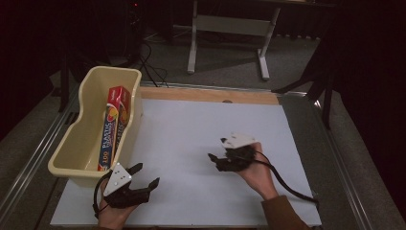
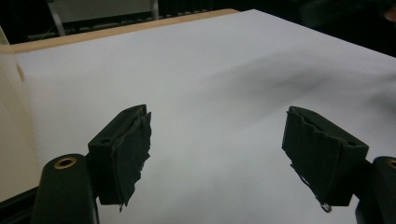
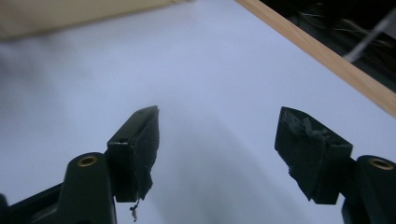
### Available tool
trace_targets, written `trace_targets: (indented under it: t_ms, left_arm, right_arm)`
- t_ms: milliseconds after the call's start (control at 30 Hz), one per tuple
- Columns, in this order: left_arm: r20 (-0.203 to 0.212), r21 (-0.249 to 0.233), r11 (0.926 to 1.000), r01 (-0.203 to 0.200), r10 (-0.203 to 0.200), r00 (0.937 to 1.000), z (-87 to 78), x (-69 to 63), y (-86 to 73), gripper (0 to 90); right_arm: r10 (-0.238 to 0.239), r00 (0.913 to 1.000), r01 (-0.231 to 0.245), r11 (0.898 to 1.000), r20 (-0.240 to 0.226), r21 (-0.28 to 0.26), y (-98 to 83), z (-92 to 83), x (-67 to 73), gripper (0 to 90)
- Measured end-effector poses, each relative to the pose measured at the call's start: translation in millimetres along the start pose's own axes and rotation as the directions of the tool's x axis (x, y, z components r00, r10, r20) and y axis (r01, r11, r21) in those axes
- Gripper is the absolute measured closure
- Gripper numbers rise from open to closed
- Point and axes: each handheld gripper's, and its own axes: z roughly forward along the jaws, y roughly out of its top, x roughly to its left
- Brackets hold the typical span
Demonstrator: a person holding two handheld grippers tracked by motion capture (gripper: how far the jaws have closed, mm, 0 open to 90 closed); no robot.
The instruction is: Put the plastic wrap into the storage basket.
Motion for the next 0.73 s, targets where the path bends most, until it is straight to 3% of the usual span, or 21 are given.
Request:
trace_targets:
  t_ms: [133,233,300,467,567,733]
  left_arm:
    - [0.001,0.003,1.0,0.003,-0.003,1.0,0.7,0.7,-0.4,23.2]
    - [-0.002,0.007,1.0,0.004,-0.004,1.0,0.9,0.5,-0.7,23.1]
    - [-0.003,0.008,1.0,0.004,-0.004,1.0,1.0,0.4,-0.7,23.0]
    - [-0.006,0.007,1.0,-0.006,0.006,1.0,0.8,0.0,0.2,23.0]
    - [-0.009,0.006,0.9999,-0.011,0.011,0.9999,0.2,-0.5,0.2,23.0]
    - [-0.01,0.004,0.9999,-0.012,0.012,0.9999,0.4,-0.7,0.9,22.9]
  right_arm:
    - [0.077,0.9966,-0.075,0.996,0.031,-0.044,-44.9,-23.3,-12.0,30.0]
    - [0.163,0.9862,-0.159,0.983,0.031,-0.09,-71.0,-38.3,-17.8,30.0]
    - [0.188,0.9817,-0.184,0.976,0.029,-0.116,-84.0,-46.4,-19.0,30.0]
    - [0.197,0.9785,-0.184,0.968,0.061,-0.173,-100.4,-66.7,-19.5,30.0]
    - [0.188,0.9795,-0.172,0.967,0.073,-0.186,-105.8,-70.1,-20.2,30.1]
    - [0.143,0.9866,-0.128,0.978,0.079,-0.165,-106.5,-65.0,-16.7,29.7]
